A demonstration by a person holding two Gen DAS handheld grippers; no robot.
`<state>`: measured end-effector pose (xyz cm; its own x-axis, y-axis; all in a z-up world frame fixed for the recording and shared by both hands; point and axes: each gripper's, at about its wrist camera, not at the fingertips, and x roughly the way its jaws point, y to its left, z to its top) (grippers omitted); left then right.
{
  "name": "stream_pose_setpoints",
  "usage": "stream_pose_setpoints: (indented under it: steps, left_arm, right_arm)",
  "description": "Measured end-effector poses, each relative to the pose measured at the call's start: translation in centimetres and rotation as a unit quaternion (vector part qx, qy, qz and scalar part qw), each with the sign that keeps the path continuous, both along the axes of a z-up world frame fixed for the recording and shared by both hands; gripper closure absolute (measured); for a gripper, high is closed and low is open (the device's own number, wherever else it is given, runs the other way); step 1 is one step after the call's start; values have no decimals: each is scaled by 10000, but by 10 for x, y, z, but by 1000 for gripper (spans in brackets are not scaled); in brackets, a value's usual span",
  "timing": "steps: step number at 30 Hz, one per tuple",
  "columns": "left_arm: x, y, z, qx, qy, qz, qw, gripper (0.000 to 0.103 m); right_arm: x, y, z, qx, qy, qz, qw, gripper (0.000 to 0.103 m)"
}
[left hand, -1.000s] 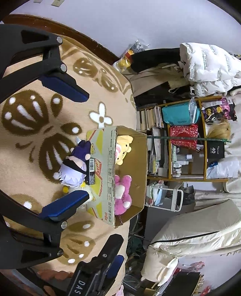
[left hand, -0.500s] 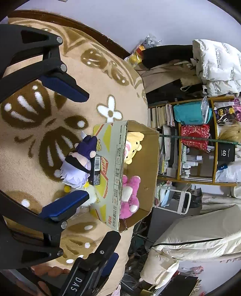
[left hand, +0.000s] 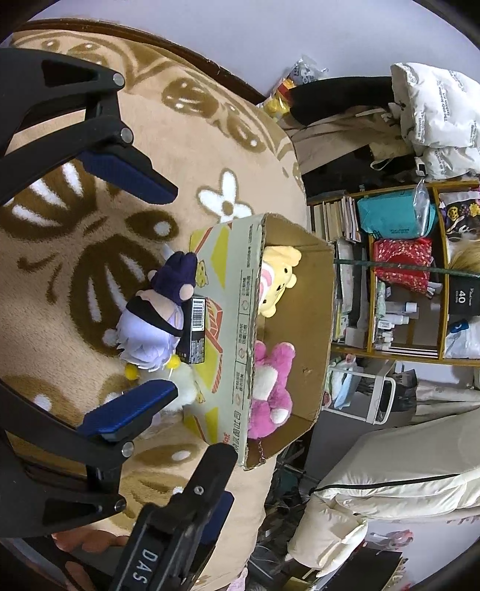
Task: Organize soft objects
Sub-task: 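Lower the left tool onto the purple doll while the right tool approaches the white plush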
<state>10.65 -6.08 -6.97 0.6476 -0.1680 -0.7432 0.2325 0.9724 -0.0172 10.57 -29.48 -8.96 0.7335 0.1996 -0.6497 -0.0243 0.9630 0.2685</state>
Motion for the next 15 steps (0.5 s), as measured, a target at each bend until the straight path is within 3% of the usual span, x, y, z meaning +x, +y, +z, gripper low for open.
stream_pose_setpoints:
  steps: [4,15]
  left_arm:
    - [4,-5,-6,49,59,-32,10000,8]
    - [20,-14,-26,81,355,-147,9992,8]
  right_arm:
    - [4,3,-4,30,114,47,9999,13]
    - [20,10,-25,230,508,223,9982,13]
